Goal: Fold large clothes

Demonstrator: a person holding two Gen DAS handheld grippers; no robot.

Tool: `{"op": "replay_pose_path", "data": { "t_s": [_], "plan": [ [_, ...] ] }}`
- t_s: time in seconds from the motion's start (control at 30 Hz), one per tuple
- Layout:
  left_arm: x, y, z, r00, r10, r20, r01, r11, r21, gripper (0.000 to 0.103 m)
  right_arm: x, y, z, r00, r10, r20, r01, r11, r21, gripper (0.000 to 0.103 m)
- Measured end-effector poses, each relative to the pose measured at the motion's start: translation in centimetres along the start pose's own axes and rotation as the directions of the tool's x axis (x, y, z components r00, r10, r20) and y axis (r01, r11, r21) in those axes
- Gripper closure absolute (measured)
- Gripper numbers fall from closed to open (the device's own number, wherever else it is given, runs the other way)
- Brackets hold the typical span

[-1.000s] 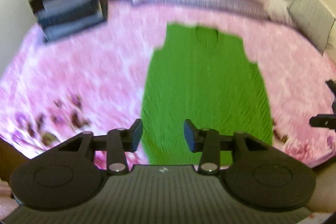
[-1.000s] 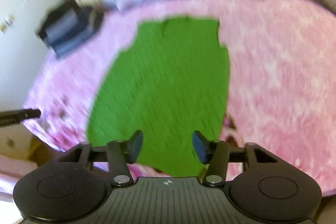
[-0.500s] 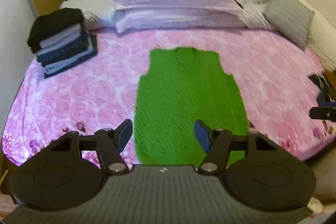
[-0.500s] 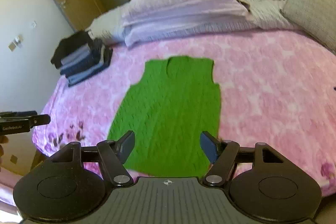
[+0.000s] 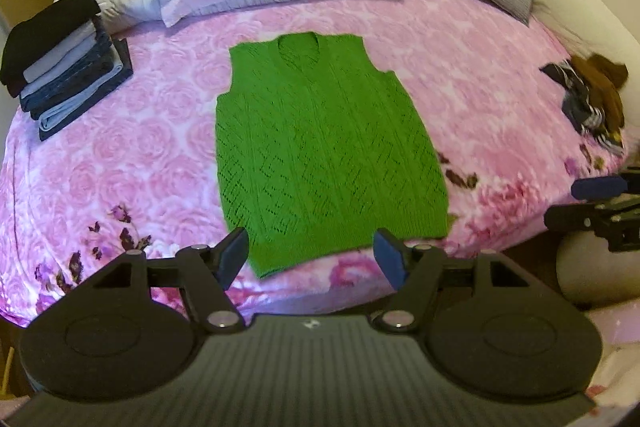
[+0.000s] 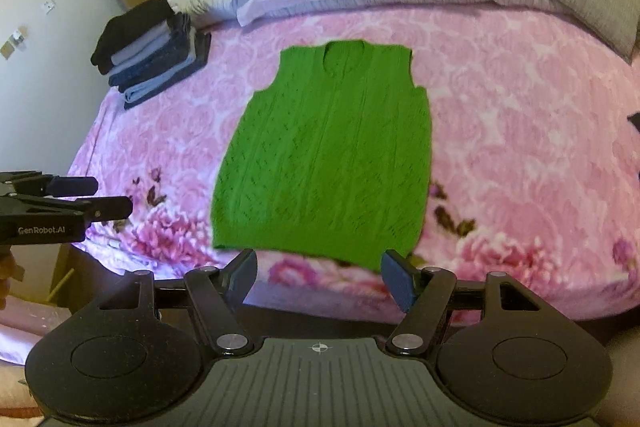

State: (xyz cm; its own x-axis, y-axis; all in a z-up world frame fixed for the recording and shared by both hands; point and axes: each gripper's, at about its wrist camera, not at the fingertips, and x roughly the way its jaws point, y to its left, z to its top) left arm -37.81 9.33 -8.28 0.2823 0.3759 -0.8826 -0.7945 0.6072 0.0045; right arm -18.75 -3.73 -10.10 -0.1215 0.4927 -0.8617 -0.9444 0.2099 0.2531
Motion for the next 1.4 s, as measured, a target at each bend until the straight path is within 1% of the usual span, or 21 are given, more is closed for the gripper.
{"op": "replay_pose_path", "data": {
  "t_s": [0.1, 0.23, 0.57, 0.8, 1.4],
  "plan": [
    [-0.5, 0.8, -0.9, 1.000, -0.010, -0.014, 0.011, 1.000, 0.021, 0.038, -0.1, 1.4, -0.4, 1.000, -0.013, 0.001, 0.013, 1.000, 0.022, 0.037],
    [-0.9, 1.8, -1.6, 1.000, -0.016, -0.016, 0.017, 0.999, 0.043, 0.038, -0.1, 3.4, -1.0, 1.000, -0.029, 0.000, 0.029, 0.999, 0.017, 0.037],
    [-0.5, 3.6, -2.3, 0.998, -0.040, -0.046, 0.044, 0.994, 0.097, 0.038, 0.8, 5.9, -2.1, 0.998, -0.065, -0.024, 0.066, 0.996, 0.067, 0.037],
    [-0.3, 4.1, -2.4, 0.997, -0.041, -0.058, 0.047, 0.993, 0.108, 0.038, 1.3, 6.7, -2.2, 0.997, -0.071, -0.033, 0.073, 0.994, 0.082, 0.037],
    [0.1, 3.9, -2.6, 0.997, -0.019, -0.077, 0.024, 0.997, 0.069, 0.038, 2.2, 6.9, -1.5, 0.996, -0.062, -0.057, 0.065, 0.996, 0.054, 0.037]
  ]
}}
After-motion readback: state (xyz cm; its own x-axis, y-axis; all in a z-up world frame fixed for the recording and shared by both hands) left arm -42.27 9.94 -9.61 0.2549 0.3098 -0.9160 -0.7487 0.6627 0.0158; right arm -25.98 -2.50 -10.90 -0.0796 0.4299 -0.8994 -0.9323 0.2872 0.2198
